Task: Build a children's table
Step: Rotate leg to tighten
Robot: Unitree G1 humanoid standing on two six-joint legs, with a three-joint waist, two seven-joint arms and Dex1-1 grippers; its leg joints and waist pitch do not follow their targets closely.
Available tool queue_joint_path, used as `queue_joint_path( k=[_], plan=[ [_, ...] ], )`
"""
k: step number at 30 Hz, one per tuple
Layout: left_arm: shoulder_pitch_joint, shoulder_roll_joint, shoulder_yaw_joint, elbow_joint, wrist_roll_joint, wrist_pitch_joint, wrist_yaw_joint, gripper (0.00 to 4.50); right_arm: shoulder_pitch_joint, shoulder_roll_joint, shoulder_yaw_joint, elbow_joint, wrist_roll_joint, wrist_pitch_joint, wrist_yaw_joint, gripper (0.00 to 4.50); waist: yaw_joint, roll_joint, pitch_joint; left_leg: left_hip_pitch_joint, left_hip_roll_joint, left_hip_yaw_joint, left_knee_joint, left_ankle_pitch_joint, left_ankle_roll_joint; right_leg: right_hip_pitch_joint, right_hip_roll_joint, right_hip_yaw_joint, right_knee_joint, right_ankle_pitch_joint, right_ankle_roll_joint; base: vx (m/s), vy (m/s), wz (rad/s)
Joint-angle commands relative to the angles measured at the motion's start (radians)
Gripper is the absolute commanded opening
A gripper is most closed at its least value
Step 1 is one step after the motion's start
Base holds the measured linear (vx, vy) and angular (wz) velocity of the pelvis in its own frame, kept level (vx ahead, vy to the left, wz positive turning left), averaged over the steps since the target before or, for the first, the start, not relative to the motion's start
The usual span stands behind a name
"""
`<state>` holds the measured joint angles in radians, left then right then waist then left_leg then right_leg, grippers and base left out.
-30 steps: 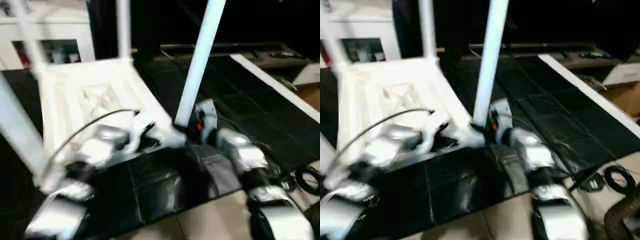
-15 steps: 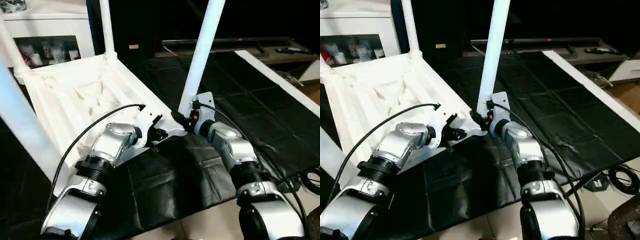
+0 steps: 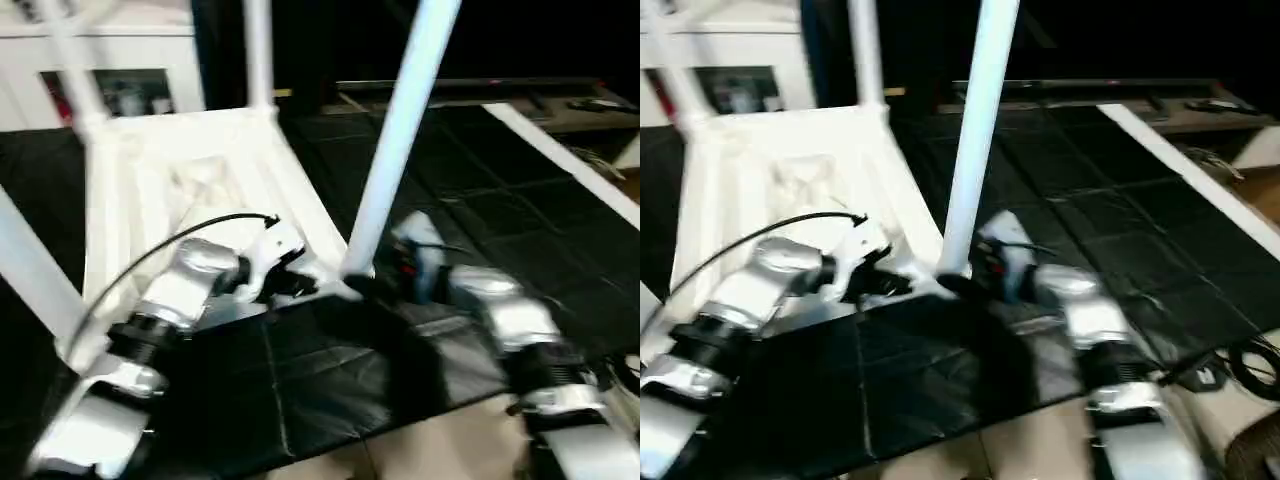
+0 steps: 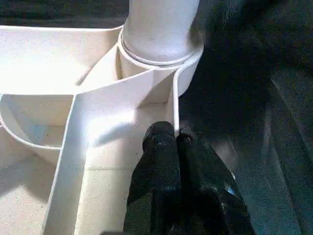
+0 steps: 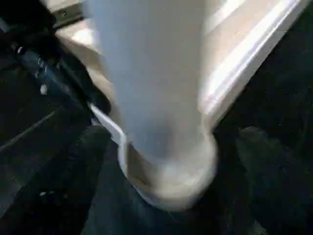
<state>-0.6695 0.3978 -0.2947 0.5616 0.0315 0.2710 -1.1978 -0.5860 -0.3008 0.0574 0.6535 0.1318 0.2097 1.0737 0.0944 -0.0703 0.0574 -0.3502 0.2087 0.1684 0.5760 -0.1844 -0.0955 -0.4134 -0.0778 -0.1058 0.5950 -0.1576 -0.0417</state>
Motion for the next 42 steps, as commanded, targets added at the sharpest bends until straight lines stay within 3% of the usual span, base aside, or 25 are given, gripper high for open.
queue_joint_path(
  k=[1,5,13,23,25,26,31,36,42],
  plan=[
    [-0.006,0.004,-0.036,-0.029,-0.014,-0.045,-0.074,0.0,-0.002,-0.025,-0.002,-0.022,0.029,-0.012,0.061,4.46,-0.002,0.013,-0.073,0.002,0.028,0.003,-0.057,-0.103,0.063,0.069,-0.069,0.06,-0.048,-0.119,-0.208,0.0,0.0,0.0],
    [0.005,0.049,-0.06,-0.058,-0.031,-0.061,-0.193,0.0,-0.002,-0.07,0.014,-0.033,0.061,-0.026,0.201,4.46,0.003,0.012,-0.072,0.002,0.03,0.006,-0.056,-0.122,0.063,0.07,-0.07,0.058,-0.051,-0.164,-0.208,0.0,0.0,0.0],
    [0.012,0.063,-0.092,-0.079,-0.036,-0.082,-0.263,0.0,0.001,-0.083,0.064,-0.052,0.089,-0.034,0.386,4.46,0.021,0.012,-0.07,0.005,0.035,0.006,-0.056,-0.152,0.051,0.063,-0.072,0.058,-0.056,-0.225,-0.197,0.0,0.0,0.0],
    [0.013,0.066,-0.103,-0.079,-0.03,-0.096,-0.282,0.0,-0.018,-0.069,0.077,-0.007,0.085,-0.051,0.414,4.46,0.025,0.01,-0.07,0.004,0.032,0.004,-0.055,-0.171,0.03,0.063,-0.073,0.057,-0.061,-0.291,-0.165,0.0,0.0,0.0],
    [0.013,0.066,-0.104,-0.079,-0.029,-0.098,-0.285,0.0,-0.023,-0.066,0.079,0.004,0.083,-0.057,0.417,4.29,0.025,0.01,-0.071,0.004,0.032,0.004,-0.055,-0.167,0.031,0.062,-0.072,0.057,-0.06,-0.288,-0.164,0.0,0.0,0.0],
    [0.013,0.066,-0.105,-0.08,-0.026,-0.098,-0.282,0.0,-0.036,-0.054,0.083,0.033,0.076,-0.072,0.417,4.17,0.024,0.001,-0.071,0.0,0.031,0.004,-0.054,-0.159,0.034,0.063,-0.074,0.056,-0.056,-0.293,-0.166,0.0,0.0,0.0],
    [0.018,0.068,-0.109,-0.087,-0.023,-0.098,-0.276,0.0,-0.062,-0.023,0.091,0.077,0.077,-0.088,0.427,3.79,0.022,0.007,-0.071,0.005,0.035,0.004,-0.054,-0.158,0.033,0.059,-0.073,0.057,-0.056,-0.281,-0.172,0.0,0.0,0.0],
    [0.021,0.069,-0.11,-0.087,-0.021,-0.101,-0.273,0.0,-0.062,-0.021,0.092,0.078,0.08,-0.087,0.44,3.37,0.024,0.005,-0.072,0.002,0.033,0.005,-0.053,-0.136,0.037,0.063,-0.072,0.057,-0.049,-0.228,-0.187,0.0,0.0,0.0],
    [0.024,0.071,-0.109,-0.086,-0.018,-0.106,-0.268,0.0,-0.066,-0.014,0.091,0.1,0.079,-0.103,0.449,2.82,0.023,0.004,-0.07,0.003,0.033,0.005,-0.053,-0.152,0.034,0.061,-0.074,0.057,-0.055,-0.277,-0.173,0.0,0.0,0.0]
  ],
)
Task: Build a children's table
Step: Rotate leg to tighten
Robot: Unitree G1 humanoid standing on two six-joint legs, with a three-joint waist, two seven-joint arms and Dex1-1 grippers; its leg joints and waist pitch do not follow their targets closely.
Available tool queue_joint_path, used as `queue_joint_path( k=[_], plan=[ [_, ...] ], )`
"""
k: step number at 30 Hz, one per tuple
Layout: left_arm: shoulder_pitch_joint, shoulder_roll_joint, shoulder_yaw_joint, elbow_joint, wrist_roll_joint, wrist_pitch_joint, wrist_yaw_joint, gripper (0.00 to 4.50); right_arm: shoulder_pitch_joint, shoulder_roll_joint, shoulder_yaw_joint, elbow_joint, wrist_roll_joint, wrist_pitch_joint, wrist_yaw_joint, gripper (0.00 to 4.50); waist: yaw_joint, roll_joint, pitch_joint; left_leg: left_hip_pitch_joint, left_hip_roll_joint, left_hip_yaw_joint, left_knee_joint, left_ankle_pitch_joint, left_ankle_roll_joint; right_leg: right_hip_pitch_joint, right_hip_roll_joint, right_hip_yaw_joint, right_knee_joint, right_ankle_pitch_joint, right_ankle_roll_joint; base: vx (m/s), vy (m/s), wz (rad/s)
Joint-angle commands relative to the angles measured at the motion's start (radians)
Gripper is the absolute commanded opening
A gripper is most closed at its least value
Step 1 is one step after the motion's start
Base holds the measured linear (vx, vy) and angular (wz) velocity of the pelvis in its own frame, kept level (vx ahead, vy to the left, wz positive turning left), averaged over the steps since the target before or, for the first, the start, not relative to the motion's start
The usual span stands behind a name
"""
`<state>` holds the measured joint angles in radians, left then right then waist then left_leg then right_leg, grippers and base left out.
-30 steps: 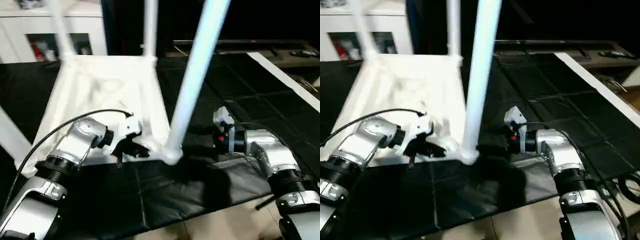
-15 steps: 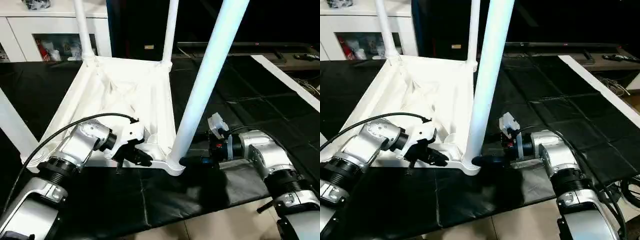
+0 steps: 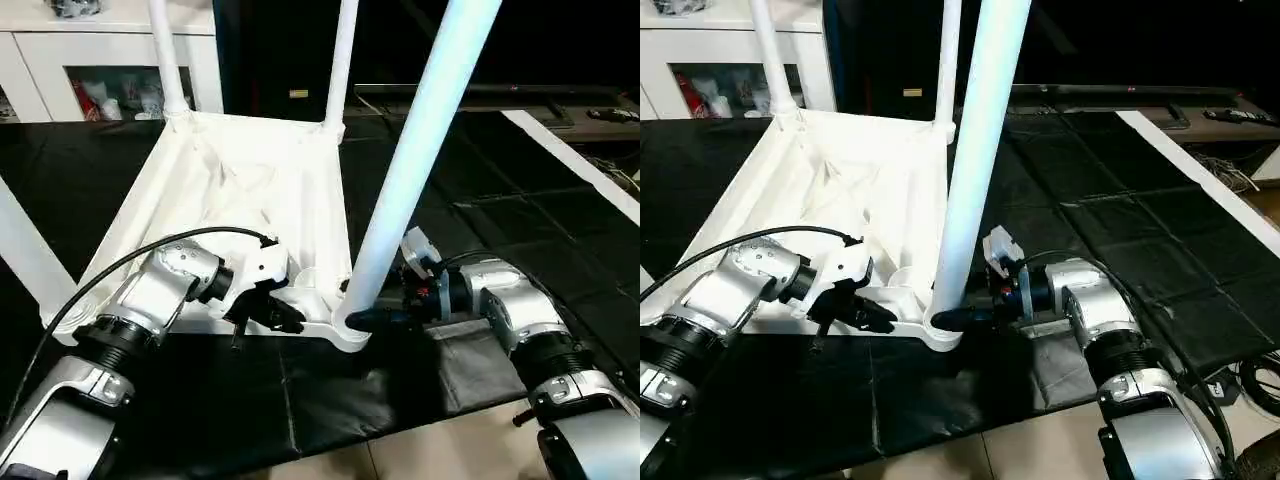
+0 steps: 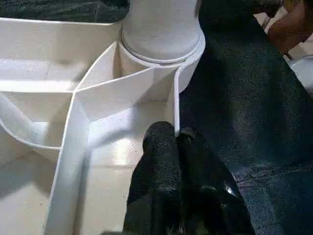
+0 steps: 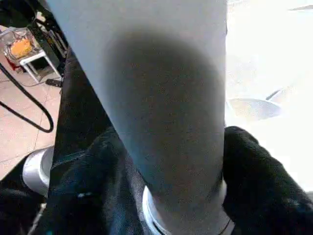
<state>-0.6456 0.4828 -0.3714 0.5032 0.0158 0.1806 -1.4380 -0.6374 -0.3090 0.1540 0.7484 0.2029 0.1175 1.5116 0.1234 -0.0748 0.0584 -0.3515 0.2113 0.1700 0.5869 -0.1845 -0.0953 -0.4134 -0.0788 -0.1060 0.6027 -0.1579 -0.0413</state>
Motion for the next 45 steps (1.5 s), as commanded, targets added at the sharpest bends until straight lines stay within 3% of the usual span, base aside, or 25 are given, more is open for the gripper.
queue_joint_path(
  k=[1,8,11,14,17,18,19,21,24,27,28,29,33,36,40,44,45],
  plan=[
    [0.001,-0.014,-0.032,-0.028,-0.001,-0.014,-0.025,0.0,-0.015,-0.002,-0.007,0.009,0.008,-0.014,0.011,2.61,-0.006,0.009,-0.072,0.004,0.031,0.003,-0.064,-0.149,0.034,0.062,-0.072,0.057,-0.062,-0.272,-0.175,0.0,0.0,0.0],
    [0.007,-0.044,-0.008,-0.029,-0.001,0.041,0.055,0.0,0.017,0.016,-0.007,-0.024,0.001,0.007,-0.059,2.25,-0.006,0.007,-0.072,0.004,0.031,0.004,-0.064,-0.143,0.034,0.062,-0.072,0.058,-0.061,-0.266,-0.174,0.0,0.0,0.0],
    [0.001,-0.101,0.029,-0.019,-0.003,0.102,0.172,0.0,0.026,0.052,-0.038,-0.031,-0.007,0.044,-0.205,2.14,-0.01,0.004,-0.066,0.007,0.027,0.001,-0.066,-0.186,0.016,0.057,-0.073,0.057,-0.072,-0.356,-0.15,0.0,0.0,0.0],
    [-0.009,-0.168,0.059,-0.016,-0.006,0.183,0.286,0.0,0.037,0.112,-0.068,-0.052,-0.022,0.087,-0.399,2.07,-0.022,0.001,-0.06,0.01,0.018,-0.003,-0.063,-0.238,0.001,0.051,-0.077,0.051,-0.097,-0.549,-0.075,0.0,0.0,0.0],
    [-0.025,-0.216,0.075,-0.001,-0.006,0.232,0.354,0.0,0.034,0.157,-0.084,-0.061,-0.032,0.134,-0.518,2.03,-0.04,-0.002,-0.059,0.003,0.01,-0.009,-0.06,-0.249,-0.009,0.054,-0.077,0.04,-0.11,-0.641,-0.024,0.0,0.0,0.0],
    [-0.053,-0.272,0.086,0.028,-0.003,0.272,0.424,0.0,0.027,0.197,-0.083,-0.062,-0.052,0.159,-0.611,2.02,-0.045,-0.001,-0.061,-0.003,0.008,-0.011,-0.061,-0.239,-0.006,0.058,-0.076,0.037,-0.112,-0.644,-0.008,0.0,0.0,0.0],
    [-0.053,-0.272,0.086,0.028,-0.003,0.272,0.424,0.0,0.027,0.197,-0.083,-0.062,-0.052,0.159,-0.611,2.02,-0.049,0.004,-0.061,-0.002,0.009,-0.01,-0.061,-0.236,-0.006,0.055,-0.073,0.039,-0.113,-0.632,-0.008,0.0,0.0,0.0],
    [-0.1,-0.364,0.115,0.089,-0.007,0.301,0.542,0.0,-0.005,0.268,-0.09,-0.04,-0.079,0.185,-0.775,2.01,-0.062,0.006,-0.06,0.007,0.009,-0.009,-0.06,-0.252,0.003,0.045,-0.07,0.034,-0.12,-0.605,-0.026,0.0,0.0,0.0],
    [-0.118,-0.401,0.13,0.106,-0.004,0.317,0.597,0.0,-0.022,0.307,-0.097,-0.045,-0.09,0.201,-0.853,2.01,-0.068,0.011,-0.065,0.002,0.011,-0.015,-0.064,-0.25,0.006,0.055,-0.073,0.032,-0.115,-0.556,-0.043,0.0,0.0,0.0],
    [-0.117,-0.406,0.134,0.098,0.005,0.326,0.608,0.0,-0.026,0.327,-0.104,-0.062,-0.088,0.217,-0.883,2.01,-0.069,0.008,-0.066,0.002,0.014,-0.015,-0.067,-0.248,0.016,0.055,-0.072,0.036,-0.11,-0.498,-0.063,0.0,0.0,0.0],
    [-0.114,-0.397,0.131,0.093,0.01,0.32,0.602,0.0,-0.026,0.328,-0.106,-0.061,-0.086,0.214,-0.886,2.01,-0.069,0.009,-0.067,0.0,0.015,-0.015,-0.069,-0.237,0.021,0.057,-0.072,0.04,-0.104,-0.462,-0.076,0.0,0.0,0.0],
    [-0.111,-0.389,0.128,0.091,0.015,0.315,0.598,0.0,-0.023,0.33,-0.11,-0.065,-0.082,0.217,-0.889,2.33,-0.069,0.008,-0.067,0.0,0.016,-0.015,-0.069,-0.232,0.023,0.058,-0.072,0.042,-0.102,-0.445,-0.082,0.0,0.0,0.0],
    [-0.101,-0.351,0.116,0.081,0.027,0.277,0.568,0.0,-0.005,0.32,-0.11,-0.099,-0.067,0.217,-0.852,2.33,-0.067,0.006,-0.071,-0.002,0.016,-0.01,-0.067,-0.185,0.036,0.063,-0.072,0.048,-0.088,-0.359,-0.115,0.0,0.0,0.0],
    [-0.089,-0.317,0.105,0.072,0.032,0.258,0.531,0.0,0.007,0.298,-0.102,-0.113,-0.078,0.203,-0.828,2.78,-0.064,0.007,-0.072,-0.004,0.019,-0.009,-0.068,-0.157,0.039,0.067,-0.074,0.05,-0.083,-0.319,-0.125,0.0,0.0,0.0],
    [-0.052,-0.224,0.085,0.04,0.031,0.214,0.414,0.0,0.045,0.215,-0.09,-0.157,-0.058,0.165,-0.695,3.16,-0.062,0.017,-0.071,0.0,0.022,-0.01,-0.071,-0.167,0.039,0.067,-0.073,0.05,-0.083,-0.297,-0.142,0.0,0.0,0.0],
    [-0.042,-0.167,0.079,0.042,0.028,0.193,0.335,0.0,0.07,0.151,-0.084,-0.197,-0.016,0.153,-0.542,3.25,-0.058,0.017,-0.067,0.005,0.026,-0.007,-0.072,-0.191,0.04,0.064,-0.072,0.053,-0.082,-0.302,-0.158,0.0,0.0,0.0],
    [-0.038,-0.14,0.071,0.041,0.025,0.165,0.284,0.0,0.073,0.124,-0.087,-0.201,-0.005,0.149,-0.491,3.54,-0.056,0.014,-0.066,0.004,0.025,-0.008,-0.073,-0.199,0.036,0.065,-0.072,0.052,-0.082,-0.32,-0.155,0.0,0.0,0.0]
  ],
)
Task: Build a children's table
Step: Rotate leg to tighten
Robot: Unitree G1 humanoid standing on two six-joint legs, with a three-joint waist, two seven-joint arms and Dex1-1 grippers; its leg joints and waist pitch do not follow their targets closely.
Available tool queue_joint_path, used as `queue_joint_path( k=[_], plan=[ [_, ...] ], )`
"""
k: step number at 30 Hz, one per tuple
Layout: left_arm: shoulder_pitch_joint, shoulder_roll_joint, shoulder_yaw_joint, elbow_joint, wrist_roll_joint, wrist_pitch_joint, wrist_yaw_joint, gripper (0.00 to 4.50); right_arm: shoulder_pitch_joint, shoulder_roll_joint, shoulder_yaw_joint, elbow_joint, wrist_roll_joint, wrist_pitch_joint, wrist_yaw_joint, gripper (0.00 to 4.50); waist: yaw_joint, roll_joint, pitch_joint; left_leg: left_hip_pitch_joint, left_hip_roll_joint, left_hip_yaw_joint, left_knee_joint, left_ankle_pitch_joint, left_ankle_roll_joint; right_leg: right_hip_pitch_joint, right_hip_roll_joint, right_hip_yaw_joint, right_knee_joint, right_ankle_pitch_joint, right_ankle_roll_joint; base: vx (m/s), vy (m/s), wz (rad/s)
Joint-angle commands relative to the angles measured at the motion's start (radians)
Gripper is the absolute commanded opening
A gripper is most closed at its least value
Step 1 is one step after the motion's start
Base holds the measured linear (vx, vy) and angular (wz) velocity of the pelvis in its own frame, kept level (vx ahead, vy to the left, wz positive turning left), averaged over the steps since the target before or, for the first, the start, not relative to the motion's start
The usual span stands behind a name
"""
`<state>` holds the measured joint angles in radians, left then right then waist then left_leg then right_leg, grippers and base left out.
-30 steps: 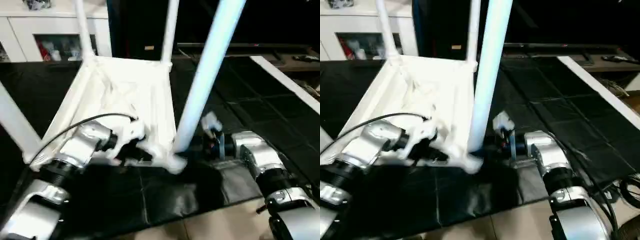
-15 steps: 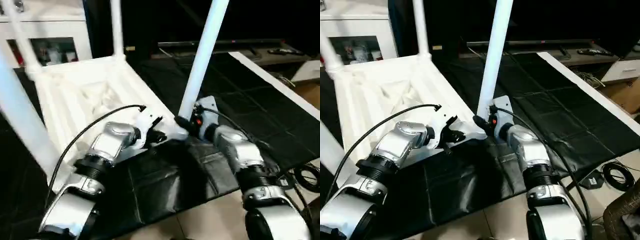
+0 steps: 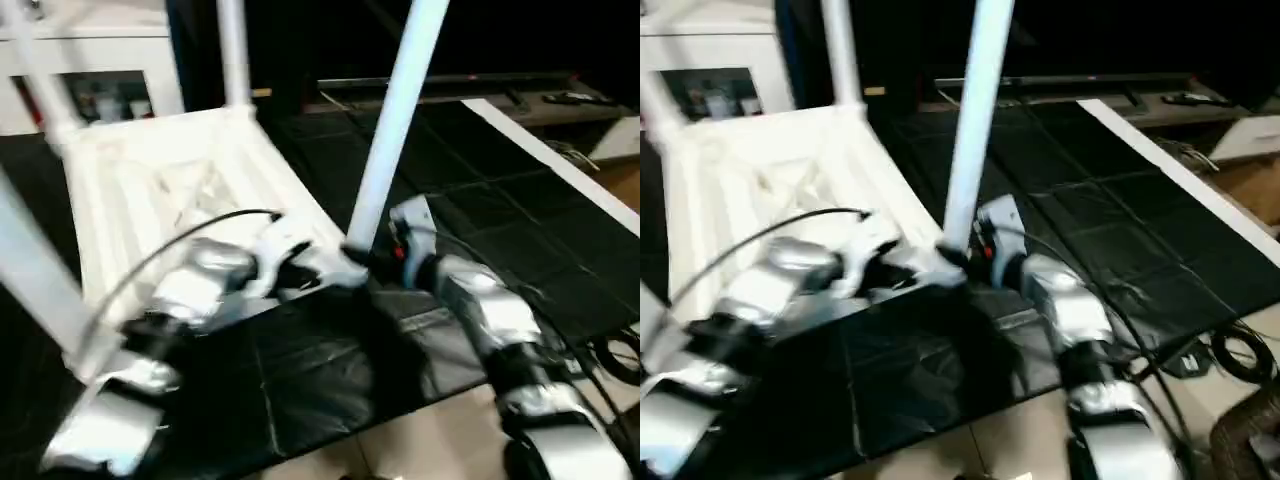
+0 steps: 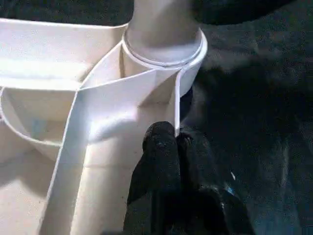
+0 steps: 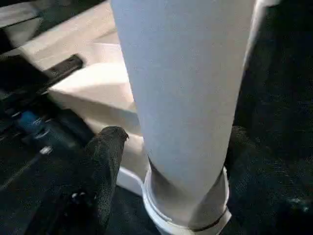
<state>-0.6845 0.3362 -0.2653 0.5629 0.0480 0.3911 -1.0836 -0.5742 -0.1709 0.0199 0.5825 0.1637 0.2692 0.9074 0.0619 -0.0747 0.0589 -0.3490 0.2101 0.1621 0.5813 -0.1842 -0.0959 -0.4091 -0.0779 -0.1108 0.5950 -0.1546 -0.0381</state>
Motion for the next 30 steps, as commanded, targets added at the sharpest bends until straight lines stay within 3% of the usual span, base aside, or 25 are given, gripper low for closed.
queue_joint_path(
  k=[1,3,5,8,11,16,25,30],
  plan=[
    [0.006,0.021,-0.04,-0.022,-0.013,-0.064,-0.107,0.0,0.011,-0.027,0.046,-0.036,0.039,-0.007,0.139,3.61,0.008,0.015,-0.067,0.002,0.026,0.0,-0.067,-0.206,0.036,0.06,-0.075,0.058,-0.077,-0.338,-0.154,0.0,0.0,0.0],
    [0.023,0.072,-0.054,-0.043,-0.048,-0.103,-0.241,0.0,0.01,-0.074,0.04,-0.035,0.05,-0.016,0.225,3.65,0.01,0.016,-0.068,0.001,0.026,-0.001,-0.067,-0.207,0.038,0.061,-0.076,0.059,-0.075,-0.333,-0.151,0.0,0.0,0.0],
    [0.024,0.084,-0.055,-0.047,-0.058,-0.104,-0.269,0.0,0.01,-0.091,0.041,-0.035,0.052,-0.023,0.257,3.87,0.011,0.02,-0.069,0.002,0.029,-0.001,-0.067,-0.194,0.036,0.061,-0.077,0.06,-0.07,-0.301,-0.166,0.0,0.0,0.0],
    [0.021,0.119,-0.073,-0.046,-0.061,-0.13,-0.331,0.0,0.02,-0.147,0.07,-0.057,0.069,-0.021,0.382,4.05,0.028,0.024,-0.071,0.012,0.031,0.006,-0.065,-0.174,0.037,0.058,-0.073,0.061,-0.062,-0.229,-0.2,0.0,0.0,0.0],
    [0.021,0.143,-0.097,-0.049,-0.05,-0.166,-0.382,0.0,0.023,-0.185,0.086,-0.072,0.092,0.004,0.48,4.05,0.044,0.023,-0.072,0.007,0.035,0.009,-0.064,-0.162,0.046,0.063,-0.071,0.059,-0.053,-0.195,-0.208,0.0,0.0,0.0],
    [0.019,0.156,-0.115,-0.054,-0.048,-0.196,-0.429,0.0,0.005,-0.203,0.096,-0.032,0.09,-0.033,0.546,4.05,0.054,0.022,-0.07,0.006,0.032,0.01,-0.063,-0.188,0.025,0.061,-0.076,0.059,-0.061,-0.265,-0.191,0.0,0.0,0.0],
    [0.001,0.135,-0.128,-0.045,-0.048,-0.22,-0.432,0.0,-0.032,-0.174,0.145,0.062,0.052,-0.12,0.589,3.25,0.054,0.022,-0.072,0.005,0.033,0.008,-0.063,-0.2,0.012,0.06,-0.075,0.057,-0.061,-0.279,-0.191,0.0,0.0,0.0],
    [0.006,0.13,-0.133,-0.056,-0.049,-0.224,-0.436,0.0,-0.059,-0.149,0.151,0.119,0.027,-0.152,0.559,2.8,0.057,0.029,-0.074,0.009,0.035,0.008,-0.062,-0.186,0.008,0.058,-0.074,0.058,-0.055,-0.238,-0.206,0.0,0.0,0.0]
  ],
)
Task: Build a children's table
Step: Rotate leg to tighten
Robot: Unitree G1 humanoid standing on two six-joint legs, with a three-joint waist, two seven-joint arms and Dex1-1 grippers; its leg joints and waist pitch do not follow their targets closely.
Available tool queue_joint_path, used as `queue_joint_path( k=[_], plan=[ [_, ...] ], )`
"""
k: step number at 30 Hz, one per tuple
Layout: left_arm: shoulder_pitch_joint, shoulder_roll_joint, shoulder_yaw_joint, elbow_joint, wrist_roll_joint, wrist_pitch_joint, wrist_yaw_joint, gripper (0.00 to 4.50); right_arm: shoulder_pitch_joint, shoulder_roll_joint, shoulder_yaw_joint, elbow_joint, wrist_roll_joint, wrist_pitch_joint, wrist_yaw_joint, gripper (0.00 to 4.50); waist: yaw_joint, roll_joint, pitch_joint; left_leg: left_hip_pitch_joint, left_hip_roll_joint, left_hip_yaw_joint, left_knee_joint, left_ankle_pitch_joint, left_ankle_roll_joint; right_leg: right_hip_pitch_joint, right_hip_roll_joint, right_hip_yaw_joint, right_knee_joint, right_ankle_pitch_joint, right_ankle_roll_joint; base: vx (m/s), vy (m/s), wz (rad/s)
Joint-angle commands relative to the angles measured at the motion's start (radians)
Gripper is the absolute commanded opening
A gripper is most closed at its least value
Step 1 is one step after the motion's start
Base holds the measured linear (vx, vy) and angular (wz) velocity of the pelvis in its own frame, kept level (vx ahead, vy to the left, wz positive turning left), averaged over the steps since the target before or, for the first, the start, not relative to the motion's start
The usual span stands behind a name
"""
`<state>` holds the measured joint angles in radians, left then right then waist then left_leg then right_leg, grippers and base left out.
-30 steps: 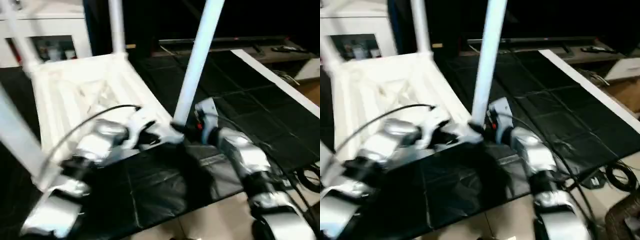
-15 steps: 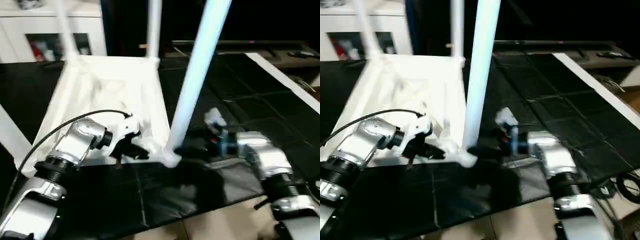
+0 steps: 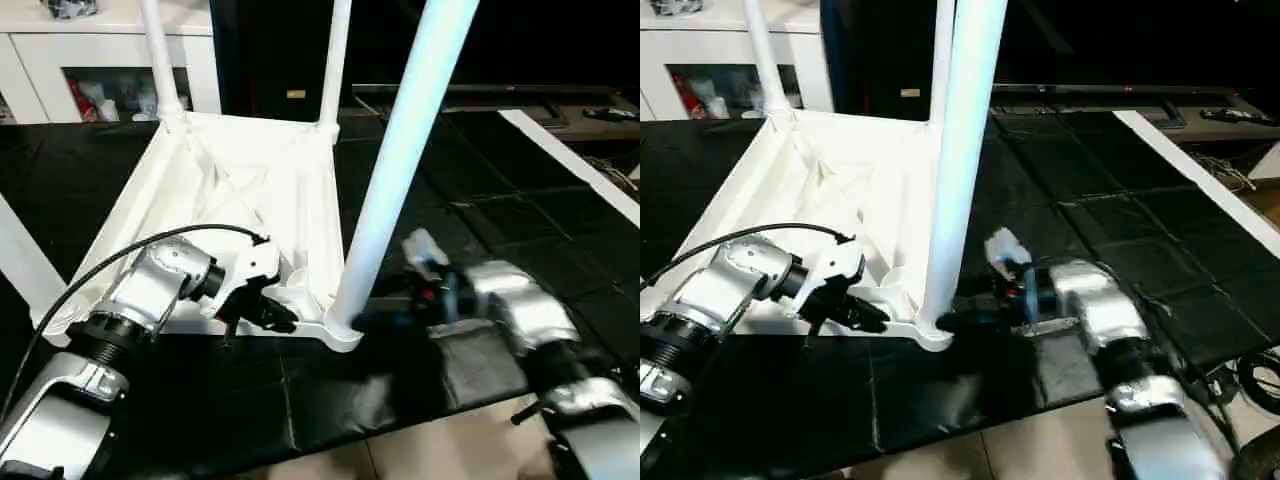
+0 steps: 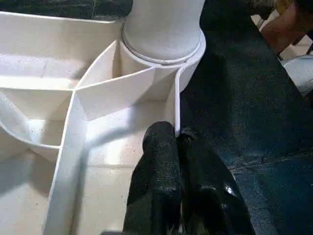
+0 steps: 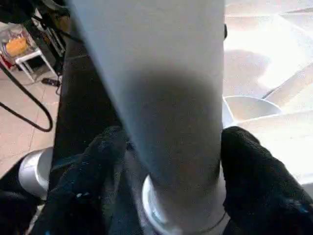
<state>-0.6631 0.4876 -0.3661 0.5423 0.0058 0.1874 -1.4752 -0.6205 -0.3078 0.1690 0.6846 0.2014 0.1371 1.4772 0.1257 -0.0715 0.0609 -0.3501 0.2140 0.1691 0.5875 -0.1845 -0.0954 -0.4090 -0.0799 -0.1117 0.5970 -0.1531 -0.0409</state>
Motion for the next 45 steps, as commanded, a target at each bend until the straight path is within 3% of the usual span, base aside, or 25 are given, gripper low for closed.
queue_joint_path(
  k=[1,7,13,17,19,22,24,25,26,27,28,29,30,31,33,34,35,36,38,40,41,42,45],
  plan=[
    [-0.015,-0.021,-0.033,-0.035,-0.007,-0.022,-0.045,0.0,-0.017,-0.011,0.002,0.026,-0.011,-0.024,-0.012,2.72,-0.004,0.026,-0.077,0.01,0.032,0.002,-0.068,-0.179,0.008,0.058,-0.072,0.059,-0.054,-0.22,-0.209,0.0,0.0,0.0],
    [-0.017,-0.023,-0.037,-0.033,-0.004,-0.026,-0.045,0.0,-0.017,-0.016,0.011,0.037,-0.003,-0.031,0.013,2.2,-0.001,0.027,-0.076,0.008,0.03,0.003,-0.068,-0.189,0.011,0.062,-0.071,0.059,-0.055,-0.22,-0.206,0.0,0.0,0.0],
    [-0.019,-0.031,-0.035,-0.02,0.003,-0.019,-0.021,0.0,-0.016,-0.008,0.002,0.052,0.0,-0.035,0.023,2.06,0.001,0.026,-0.076,0.009,0.031,0.002,-0.068,-0.191,0.008,0.061,-0.071,0.059,-0.056,-0.235,-0.199,0.0,0.0,0.0],
    [-0.031,-0.084,-0.005,0.017,0.016,0.038,0.113,0.0,0.015,0.023,0.002,0.014,-0.034,0.025,-0.132,2.04,0.005,0.026,-0.072,0.012,0.03,0.002,-0.069,-0.214,0.003,0.057,-0.07,0.059,-0.062,-0.277,-0.188,0.0,0.0,0.0],
    [-0.044,-0.13,0.023,0.034,0.015,0.082,0.207,0.0,0.026,0.059,-0.011,0.005,-0.055,0.056,-0.27,2.04,0.001,0.024,-0.066,0.013,0.027,0.0,-0.071,-0.251,-0.01,0.055,-0.071,0.057,-0.072,-0.366,-0.158,0.0,0.0,0.0],
    [-0.06,-0.178,0.048,0.05,0.009,0.135,0.286,0.0,0.029,0.104,-0.032,-0.002,-0.061,0.098,-0.395,2.0,-0.02,0.018,-0.056,0.025,0.01,-0.007,-0.066,-0.331,-0.025,0.048,-0.075,0.038,-0.114,-0.643,-0.045,0.0,0.0,0.0],
    [-0.089,-0.249,0.079,0.081,0.003,0.195,0.389,0.0,0.011,0.173,-0.064,0.008,-0.058,0.157,-0.545,1.99,-0.032,0.022,-0.058,0.031,0.006,-0.012,-0.061,-0.342,-0.022,0.047,-0.078,0.024,-0.132,-0.701,-0.008,0.0,0.0,0.0],
    [-0.089,-0.249,0.079,0.081,0.003,0.195,0.389,0.0,0.011,0.173,-0.064,0.008,-0.058,0.157,-0.545,1.99,-0.039,0.023,-0.059,0.028,0.006,-0.013,-0.061,-0.341,-0.023,0.049,-0.076,0.02,-0.134,-0.696,-0.004,0.0,0.0,0.0],
    [-0.115,-0.304,0.098,0.115,0.007,0.222,0.482,0.0,-0.013,0.228,-0.08,0.025,-0.066,0.187,-0.657,1.98,-0.05,0.021,-0.061,0.016,0.008,-0.021,-0.065,-0.349,-0.02,0.061,-0.076,0.006,-0.136,-0.684,0.008,0.0,0.0,0.0],
    [-0.128,-0.326,0.109,0.134,0.009,0.23,0.525,0.0,-0.025,0.248,-0.081,0.037,-0.078,0.187,-0.705,1.98,-0.061,0.027,-0.06,0.014,0.012,-0.027,-0.068,-0.36,-0.023,0.065,-0.077,-0.005,-0.139,-0.669,0.012,0.0,0.0,0.0],
    [-0.146,-0.355,0.127,0.163,0.007,0.233,0.59,0.0,-0.044,0.279,-0.086,0.053,-0.085,0.191,-0.771,1.98,-0.073,0.035,-0.059,0.022,0.011,-0.03,-0.064,-0.403,-0.02,0.06,-0.074,-0.021,-0.151,-0.668,0.02,0.0,0.0,0.0],
    [-0.155,-0.369,0.137,0.177,0.005,0.232,0.622,0.0,-0.053,0.293,-0.092,0.061,-0.083,0.195,-0.8,1.98,-0.087,0.038,-0.06,0.032,0.017,-0.037,-0.062,-0.448,-0.013,0.066,-0.079,-0.046,-0.161,-0.661,0.025,0.0,0.0,0.0],
    [-0.156,-0.37,0.139,0.179,0.005,0.232,0.626,0.0,-0.055,0.295,-0.092,0.062,-0.083,0.196,-0.803,1.98,-0.093,0.04,-0.059,0.027,0.02,-0.04,-0.064,-0.465,-0.008,0.074,-0.078,-0.054,-0.164,-0.646,0.03,0.0,0.0,0.0],
    [-0.167,-0.392,0.153,0.195,0.008,0.23,0.664,0.0,-0.075,0.324,-0.109,0.081,-0.085,0.206,-0.872,1.98,-0.102,0.046,-0.058,0.022,0.038,-0.045,-0.076,-0.505,0.002,0.086,-0.083,-0.057,-0.155,-0.597,0.026,0.0,0.0,0.0],
    [-0.17,-0.406,0.155,0.193,0.015,0.231,0.679,0.0,-0.09,0.349,-0.122,0.09,-0.088,0.21,-0.921,1.98,-0.106,0.05,-0.056,0.029,0.052,-0.048,-0.09,-0.57,-0.001,0.084,-0.084,-0.044,-0.14,-0.548,0.008,0.0,0.0,0.0],
    [-0.169,-0.406,0.154,0.189,0.017,0.233,0.678,0.0,-0.089,0.351,-0.123,0.086,-0.09,0.21,-0.924,1.98,-0.107,0.05,-0.054,0.033,0.048,-0.046,-0.089,-0.58,-0.005,0.08,-0.086,-0.042,-0.142,-0.554,0.004,0.0,0.0,0.0],
    [-0.167,-0.406,0.155,0.185,0.017,0.235,0.677,0.0,-0.087,0.353,-0.124,0.082,-0.09,0.211,-0.926,1.98,-0.108,0.036,-0.053,0.042,0.033,-0.04,-0.077,-0.561,-0.006,0.069,-0.092,-0.046,-0.158,-0.598,0.008,0.0,0.0,0.0],
    [-0.166,-0.405,0.156,0.181,0.018,0.239,0.676,0.0,-0.086,0.355,-0.124,0.076,-0.092,0.213,-0.926,2.53,-0.104,0.037,-0.053,0.048,0.017,-0.032,-0.063,-0.505,-0.004,0.063,-0.101,-0.053,-0.174,-0.649,0.019,0.0,0.0,0.0],
    [-0.16,-0.393,0.152,0.172,0.024,0.236,0.663,0.0,-0.08,0.352,-0.118,0.064,-0.096,0.21,-0.911,2.66,-0.1,0.035,-0.054,0.041,0.013,-0.028,-0.06,-0.445,0.004,0.065,-0.102,-0.057,-0.18,-0.66,0.03,0.0,0.0,0.0],
    [-0.158,-0.386,0.15,0.175,0.026,0.218,0.66,0.0,-0.076,0.352,-0.12,0.057,-0.095,0.214,-0.9,2.86,-0.102,0.039,-0.057,0.03,0.023,-0.033,-0.071,-0.444,0.002,0.073,-0.099,-0.058,-0.167,-0.605,0.027,0.0,0.0,0.0],
    [-0.155,-0.377,0.143,0.174,0.028,0.206,0.646,0.0,-0.071,0.345,-0.114,0.052,-0.098,0.203,-0.891,3.02,-0.102,0.039,-0.058,0.031,0.025,-0.034,-0.073,-0.447,0.0,0.072,-0.099,-0.056,-0.164,-0.594,0.024,0.0,0.0,0.0],
    [-0.149,-0.367,0.136,0.17,0.031,0.194,0.628,0.0,-0.065,0.337,-0.111,0.046,-0.098,0.193,-0.879,3.12,-0.1,0.037,-0.058,0.034,0.025,-0.032,-0.073,-0.445,0.002,0.067,-0.102,-0.052,-0.163,-0.58,0.014,0.0,0.0,0.0],
    [-0.126,-0.325,0.109,0.145,0.034,0.167,0.552,0.0,-0.042,0.296,-0.117,0.021,-0.083,0.166,-0.821,3.34,-0.096,0.036,-0.063,0.022,0.03,-0.031,-0.082,-0.404,0.006,0.073,-0.104,-0.034,-0.144,-0.506,-0.017,0.0,0.0,0.0]
  ],
)
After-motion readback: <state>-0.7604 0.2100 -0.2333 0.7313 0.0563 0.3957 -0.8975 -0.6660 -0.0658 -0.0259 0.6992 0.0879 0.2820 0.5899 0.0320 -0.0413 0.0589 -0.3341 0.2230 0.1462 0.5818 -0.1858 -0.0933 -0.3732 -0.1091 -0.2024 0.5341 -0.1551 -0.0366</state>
